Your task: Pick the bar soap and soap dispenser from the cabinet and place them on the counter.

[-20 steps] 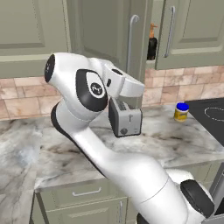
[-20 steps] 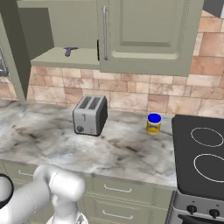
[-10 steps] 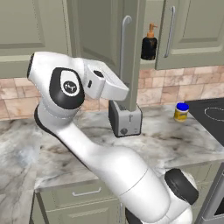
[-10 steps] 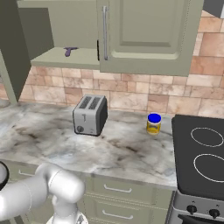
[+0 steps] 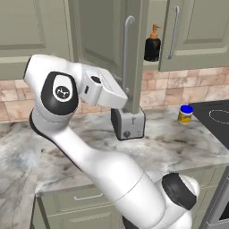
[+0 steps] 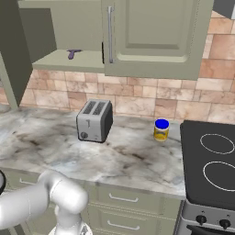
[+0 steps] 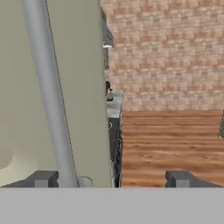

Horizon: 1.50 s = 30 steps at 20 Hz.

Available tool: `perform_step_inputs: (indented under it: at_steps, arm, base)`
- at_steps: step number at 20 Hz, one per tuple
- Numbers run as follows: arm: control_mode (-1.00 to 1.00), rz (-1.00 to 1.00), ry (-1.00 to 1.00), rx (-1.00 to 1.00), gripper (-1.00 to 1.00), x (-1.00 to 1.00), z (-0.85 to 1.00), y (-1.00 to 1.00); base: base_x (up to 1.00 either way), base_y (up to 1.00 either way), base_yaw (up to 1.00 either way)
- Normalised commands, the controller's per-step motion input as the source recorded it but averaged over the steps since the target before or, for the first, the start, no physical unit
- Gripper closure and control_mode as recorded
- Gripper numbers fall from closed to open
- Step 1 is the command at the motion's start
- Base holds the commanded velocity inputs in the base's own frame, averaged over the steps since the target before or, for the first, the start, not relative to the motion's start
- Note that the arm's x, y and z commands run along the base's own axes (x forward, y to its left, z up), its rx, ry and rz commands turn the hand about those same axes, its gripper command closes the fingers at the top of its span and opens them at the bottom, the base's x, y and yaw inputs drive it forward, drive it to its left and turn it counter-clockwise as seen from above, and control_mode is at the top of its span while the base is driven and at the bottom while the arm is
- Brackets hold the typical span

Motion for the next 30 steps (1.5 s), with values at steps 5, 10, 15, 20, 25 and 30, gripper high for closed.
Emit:
perform_step_inputs:
  at_steps: [5, 10, 15, 20, 25, 30]
  arm:
    - [-1.0, 0.05, 0.04, -0.03, -1.0, -0.26, -0.29, 0.0]
    - [-1.0, 0.17, 0.0, -0.08, -1.0, -0.51, -0.31, 0.01]
    - [-1.0, 0.13, 0.04, -0.08, -1.0, -0.23, -0.37, 0.04]
    - [-1.0, 0.11, 0.03, -0.02, -1.0, 0.34, -0.15, 0.0]
    - [-1.0, 0.0, 0.0, -0.03, -1.0, 0.32, 0.0, 0.17]
    - [-1.0, 0.0, 0.0, 0.0, -1.0, -0.14, -0.05, 0.18]
  base:
    - [0.0, 0.0, 0.0]
    - [0.0, 0.0, 0.0]
    - [0.0, 0.0, 0.0]
    - [0.0, 0.0, 0.0]
    - [0.0, 0.0, 0.0]
    - [0.0, 0.0, 0.0]
